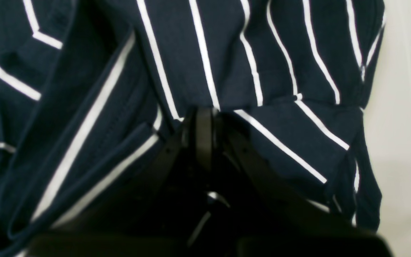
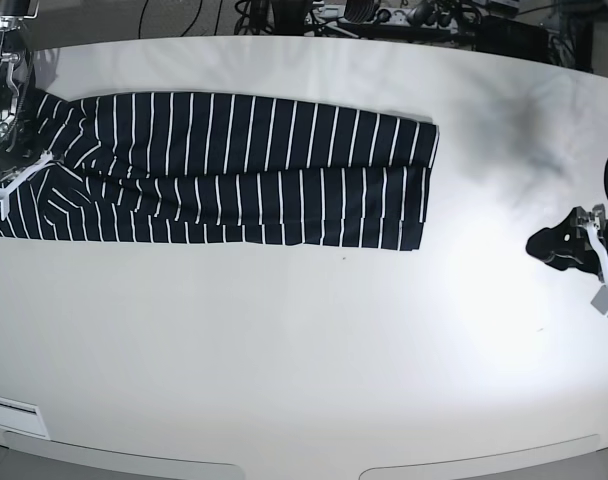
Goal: Fold the T-shirt properly
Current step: 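Move the right gripper to the shirt's end and grasp it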
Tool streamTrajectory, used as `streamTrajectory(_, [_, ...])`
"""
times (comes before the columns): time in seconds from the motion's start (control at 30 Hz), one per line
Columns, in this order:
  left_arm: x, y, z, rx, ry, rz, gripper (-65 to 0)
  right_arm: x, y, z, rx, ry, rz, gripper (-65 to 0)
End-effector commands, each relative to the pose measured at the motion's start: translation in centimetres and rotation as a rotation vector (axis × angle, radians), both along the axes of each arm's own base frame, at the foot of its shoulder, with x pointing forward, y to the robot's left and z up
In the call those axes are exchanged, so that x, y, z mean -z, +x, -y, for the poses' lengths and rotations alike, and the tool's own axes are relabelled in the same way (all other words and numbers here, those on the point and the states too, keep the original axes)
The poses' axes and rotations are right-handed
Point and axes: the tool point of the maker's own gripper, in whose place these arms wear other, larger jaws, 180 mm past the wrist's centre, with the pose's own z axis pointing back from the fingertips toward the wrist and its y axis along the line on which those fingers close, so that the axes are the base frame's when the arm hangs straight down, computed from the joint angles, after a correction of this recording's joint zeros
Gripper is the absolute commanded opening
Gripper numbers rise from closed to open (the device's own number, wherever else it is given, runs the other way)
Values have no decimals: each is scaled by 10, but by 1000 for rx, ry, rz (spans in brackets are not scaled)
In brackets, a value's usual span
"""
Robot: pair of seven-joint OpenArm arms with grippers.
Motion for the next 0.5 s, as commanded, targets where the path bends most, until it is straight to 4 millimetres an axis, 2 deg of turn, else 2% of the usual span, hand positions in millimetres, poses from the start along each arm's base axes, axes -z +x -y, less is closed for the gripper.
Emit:
streamTrajectory(0.0, [-10, 5, -2, -21, -19, 24, -305, -13, 8, 7, 0, -31, 15, -650])
streamTrajectory(0.03, [-3, 3, 0, -33, -34, 3, -305, -19, 13, 7, 0, -33, 29, -642])
streamTrajectory(0.13, [12, -1, 9, -68, -89, -35, -305, -35, 24, 1, -15, -42, 64, -407])
streamTrajectory(0.2, [20, -6, 13, -92, -122, -57, -305, -48, 31, -5, -43, -53, 100, -292])
streamTrajectory(0.23, [22, -8, 16, -102, -153, -59, -305, -55, 35, -9, -56, -60, 120, -273])
streamTrajectory(0.37, [34, -21, 22, -118, -200, -96, -305, -89, 50, -20, -102, -119, 216, -272])
streamTrajectory(0.47, [48, -31, 33, -130, -234, -135, -305, -102, 51, -13, -113, -202, 227, -272])
